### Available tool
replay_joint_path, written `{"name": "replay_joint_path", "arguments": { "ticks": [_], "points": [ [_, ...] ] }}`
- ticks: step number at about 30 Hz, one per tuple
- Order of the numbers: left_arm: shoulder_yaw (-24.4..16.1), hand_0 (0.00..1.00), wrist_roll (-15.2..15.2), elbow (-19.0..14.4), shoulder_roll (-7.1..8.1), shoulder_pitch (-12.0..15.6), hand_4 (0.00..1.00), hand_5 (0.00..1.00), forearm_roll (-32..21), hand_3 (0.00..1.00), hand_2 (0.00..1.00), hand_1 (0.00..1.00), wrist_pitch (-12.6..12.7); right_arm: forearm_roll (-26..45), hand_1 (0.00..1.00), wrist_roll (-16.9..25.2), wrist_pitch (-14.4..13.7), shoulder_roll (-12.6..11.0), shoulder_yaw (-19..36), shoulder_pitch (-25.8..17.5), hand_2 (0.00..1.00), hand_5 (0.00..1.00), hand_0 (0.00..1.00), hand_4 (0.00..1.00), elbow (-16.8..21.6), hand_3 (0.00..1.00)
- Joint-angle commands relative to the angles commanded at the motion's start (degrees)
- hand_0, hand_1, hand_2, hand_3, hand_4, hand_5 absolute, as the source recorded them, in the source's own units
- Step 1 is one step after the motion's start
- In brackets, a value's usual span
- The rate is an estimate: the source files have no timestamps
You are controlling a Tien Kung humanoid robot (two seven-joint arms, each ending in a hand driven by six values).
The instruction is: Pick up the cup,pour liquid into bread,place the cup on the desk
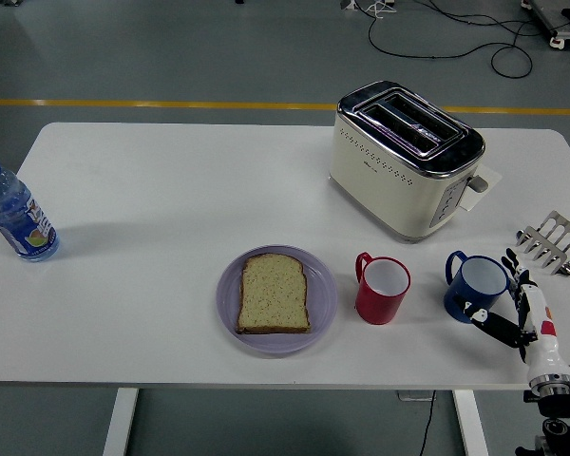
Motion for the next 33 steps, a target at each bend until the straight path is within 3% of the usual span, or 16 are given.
{"name": "replay_joint_path", "arguments": {
  "ticks": [24, 33],
  "points": [
    [-0.1, 0.654, 0.0, -0.1, 0.00, 0.0, 0.309, 0.779, -0.3, 0.538, 0.667, 0.667, 0.0, 8.0, 0.850, 4.0, -2.1, 2.4, -4.4, 4.9, 0.936, 0.164, 0.941, 0.998, -7.9, 0.998],
    [0.0, 0.654, 0.0, -0.1, 0.00, 0.0, 0.311, 0.780, -0.4, 0.538, 0.668, 0.667, 0.0, 9.6, 0.809, 5.4, -3.1, 2.7, -5.1, 6.1, 0.917, 0.152, 0.908, 0.996, -9.7, 0.954]
  ]
}}
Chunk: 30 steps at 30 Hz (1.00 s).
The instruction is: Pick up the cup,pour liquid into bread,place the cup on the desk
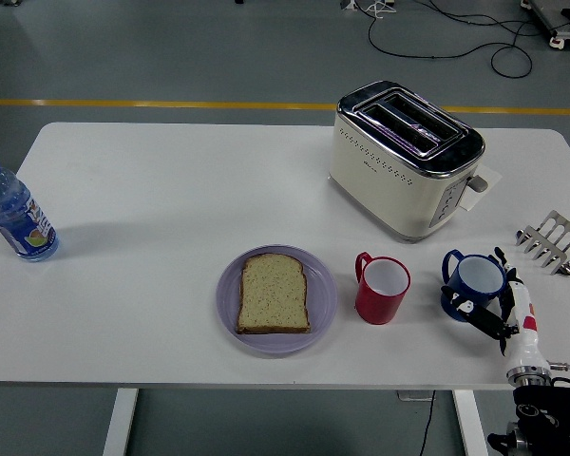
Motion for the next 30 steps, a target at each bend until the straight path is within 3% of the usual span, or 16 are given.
{"name": "replay_joint_path", "arguments": {
  "ticks": [9, 10, 15, 16, 21, 22, 27, 28, 30],
  "points": [
    [0.0, 0.654, 0.0, 0.0, 0.00, 0.0, 0.311, 0.779, -0.1, 0.538, 0.669, 0.667, 0.0, 0.3, 0.780, 0.0, -0.2, 0.1, -1.3, 1.3, 0.901, 0.148, 0.888, 0.989, -2.1, 0.939],
    [0.0, 0.654, 0.0, 0.0, 0.00, -0.1, 0.311, 0.778, -0.1, 0.538, 0.668, 0.667, 0.0, 0.3, 0.713, 0.0, -0.2, 0.1, -1.4, 1.5, 0.840, 0.152, 0.838, 0.984, -2.3, 0.875],
    [0.1, 0.654, 0.0, 0.0, 0.00, -0.1, 0.311, 0.778, -0.1, 0.538, 0.668, 0.667, 0.0, 0.7, 0.713, 0.4, -0.2, 0.2, -1.7, 2.0, 0.840, 0.152, 0.838, 0.984, -3.2, 0.875],
    [0.1, 0.654, 0.0, 0.0, 0.00, -0.1, 0.312, 0.777, -0.1, 0.538, 0.669, 0.667, 0.0, 0.7, 0.643, 0.4, -0.3, 0.2, -1.7, 2.0, 0.770, 0.130, 0.753, 0.955, -3.3, 0.776],
    [0.3, 0.654, 0.1, 0.0, 0.00, 0.1, 0.312, 0.777, -0.2, 0.538, 0.669, 0.667, 0.0, 1.7, 0.643, 1.3, -0.6, 0.2, -1.9, 2.1, 0.770, 0.130, 0.753, 0.955, -4.0, 0.776],
    [0.5, 0.654, 0.1, 0.0, 0.00, 0.2, 0.312, 0.777, -0.2, 0.538, 0.668, 0.668, 0.0, 2.0, 0.540, 1.4, -0.4, 0.2, -1.9, 2.1, 0.692, 0.115, 0.579, 0.859, -4.1, 0.653],
    [1.0, 0.654, 0.1, 0.1, 0.00, 0.5, 0.312, 0.777, -0.3, 0.538, 0.668, 0.668, 0.0, 4.1, 0.540, 2.5, 0.2, 0.3, -1.5, 2.0, 0.692, 0.115, 0.579, 0.859, -4.7, 0.653],
    [1.0, 0.654, 0.1, 0.1, 0.00, 0.6, 0.311, 0.777, -0.3, 0.539, 0.669, 0.668, 0.0, 4.3, 0.453, 2.6, 0.3, 0.3, -1.4, 1.9, 0.614, 0.120, 0.448, 0.771, -4.8, 0.577],
    [1.1, 0.654, 0.1, 0.1, 0.00, 0.7, 0.311, 0.777, -0.4, 0.539, 0.669, 0.668, 0.0, 5.2, 0.453, 3.1, 0.3, 0.3, -1.1, 1.8, 0.614, 0.120, 0.448, 0.771, -4.8, 0.577]
  ]
}}
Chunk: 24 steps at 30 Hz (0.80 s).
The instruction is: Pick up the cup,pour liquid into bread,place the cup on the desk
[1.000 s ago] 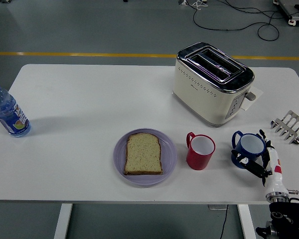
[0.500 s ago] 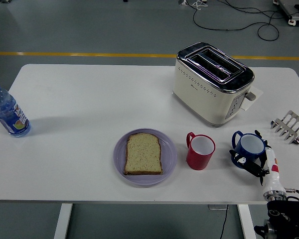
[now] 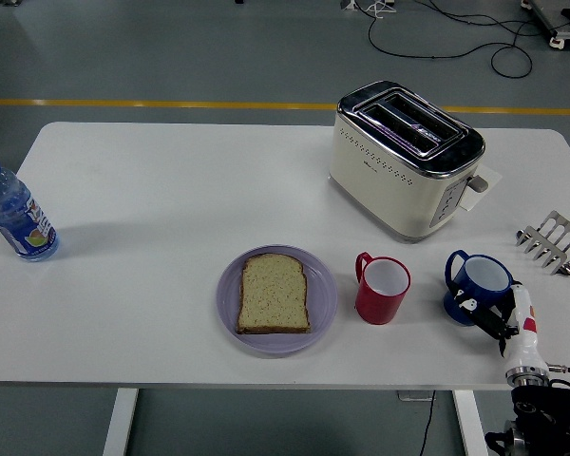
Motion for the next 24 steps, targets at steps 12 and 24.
{"name": "replay_joint_path", "arguments": {
  "ticks": [12, 24],
  "points": [
    [-0.2, 0.654, 0.0, 0.0, 0.00, 0.5, 0.312, 0.776, 0.2, 0.539, 0.670, 0.668, 0.0, 5.9, 0.318, 6.5, -4.4, -1.8, 4.4, -1.9, 0.480, 0.002, 0.374, 0.681, 4.4, 0.425],
    [-2.2, 0.654, -0.3, -0.1, 0.00, 0.2, 0.312, 0.777, 1.4, 0.539, 0.668, 0.666, 0.3, -2.7, 0.124, -0.8, -2.2, -6.2, 10.5, -2.7, 0.389, 0.002, 0.176, 0.738, 15.2, 0.433]
  ]
}}
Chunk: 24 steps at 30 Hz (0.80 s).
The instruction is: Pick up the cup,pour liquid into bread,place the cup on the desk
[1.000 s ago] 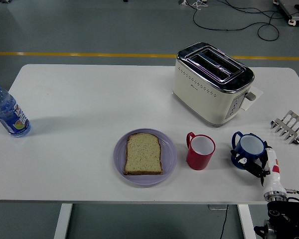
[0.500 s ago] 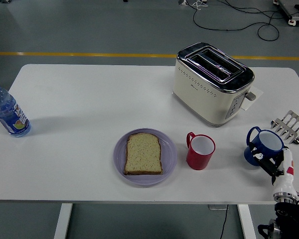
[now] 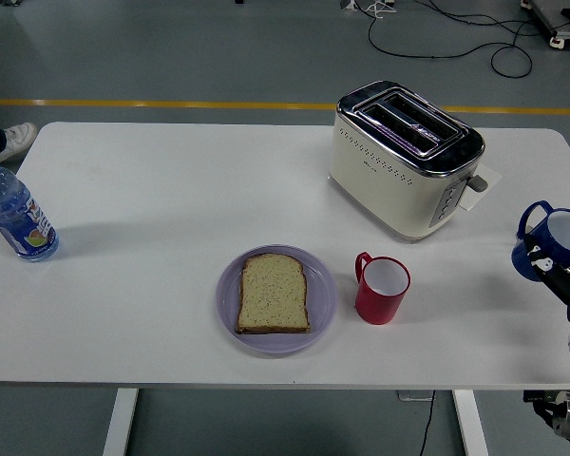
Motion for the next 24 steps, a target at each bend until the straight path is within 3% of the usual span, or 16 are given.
{"name": "replay_joint_path", "arguments": {
  "ticks": [7, 17, 24],
  "points": [
    [-1.3, 0.653, -0.2, -0.1, 0.02, -0.4, 0.313, 0.778, 0.7, 0.538, 0.666, 0.666, 0.3, -6.3, 0.096, -6.6, 0.5, -1.8, 0.3, -0.5, 0.359, 0.002, 0.141, 0.719, 8.2, 0.423],
    [-1.7, 0.652, -0.3, -0.1, 0.03, -0.6, 0.314, 0.779, 0.8, 0.537, 0.665, 0.665, 0.3, -19.4, 0.082, -26.3, 5.6, -3.4, -1.9, -0.7, 0.361, 0.002, 0.140, 0.678, 21.6, 0.427],
    [-1.7, 0.651, -0.3, -0.1, 0.07, -0.6, 0.314, 0.777, 0.9, 0.537, 0.665, 0.664, 0.2, -24.2, 0.082, -33.1, 5.4, -4.6, -4.5, 0.7, 0.358, 0.002, 0.118, 0.670, 26.2, 0.428]
  ]
}}
